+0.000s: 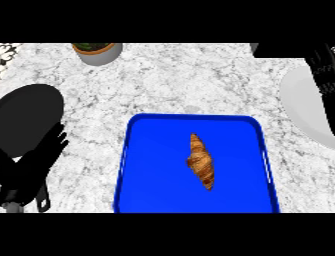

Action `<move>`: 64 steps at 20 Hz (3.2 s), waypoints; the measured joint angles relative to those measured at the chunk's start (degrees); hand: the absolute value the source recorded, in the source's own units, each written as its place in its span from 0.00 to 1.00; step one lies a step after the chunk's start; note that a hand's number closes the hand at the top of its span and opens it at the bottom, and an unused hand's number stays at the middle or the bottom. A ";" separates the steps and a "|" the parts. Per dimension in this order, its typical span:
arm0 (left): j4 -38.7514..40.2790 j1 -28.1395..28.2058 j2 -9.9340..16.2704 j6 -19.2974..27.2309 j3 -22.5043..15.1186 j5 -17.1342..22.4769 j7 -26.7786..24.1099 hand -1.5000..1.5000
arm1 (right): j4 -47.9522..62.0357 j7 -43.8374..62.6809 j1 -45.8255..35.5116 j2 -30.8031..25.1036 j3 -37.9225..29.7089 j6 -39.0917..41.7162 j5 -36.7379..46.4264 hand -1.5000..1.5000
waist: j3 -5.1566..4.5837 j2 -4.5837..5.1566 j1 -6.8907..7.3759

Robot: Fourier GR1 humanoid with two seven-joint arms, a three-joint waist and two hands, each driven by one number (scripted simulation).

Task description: Pick the croissant from the tray and place it in the plate

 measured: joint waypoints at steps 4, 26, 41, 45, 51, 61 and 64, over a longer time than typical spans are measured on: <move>1.26 -1.46 -2.96 2.83 -1.47 -3.18 1.02 0.50 | 3.84 0.13 -5.44 2.29 -0.98 3.46 -1.66 1.00 | -0.36 0.46 0.43; 6.07 -3.55 -12.68 5.90 -3.53 -8.77 0.54 0.50 | 5.67 -0.57 0.51 0.72 2.82 5.49 13.78 0.00 | -0.72 0.37 -0.17; 6.82 -3.65 -13.70 4.60 -2.29 -10.29 0.33 0.50 | -8.06 30.74 -2.98 3.74 18.27 14.52 31.20 0.00 | -0.63 0.50 0.19; 5.55 -3.63 -13.56 4.04 -1.55 -10.68 1.73 0.50 | -6.63 34.69 -3.33 8.27 20.67 14.97 36.94 0.00 | -0.63 0.54 0.28; 4.86 -1.97 -15.52 3.90 -1.74 -12.39 1.20 0.50 | -6.13 35.84 0.13 12.67 21.61 18.29 40.72 0.00 | -0.62 0.56 0.21; 2.33 -1.83 -16.49 2.48 0.51 -14.00 4.56 0.50 | -2.57 34.46 2.24 20.02 20.65 20.73 49.70 0.00 | -0.61 0.56 0.22; 3.11 -2.66 -16.95 2.00 1.11 -14.43 4.21 0.50 | -1.45 35.44 2.39 21.37 21.05 20.84 53.13 0.00 | -0.62 0.57 0.19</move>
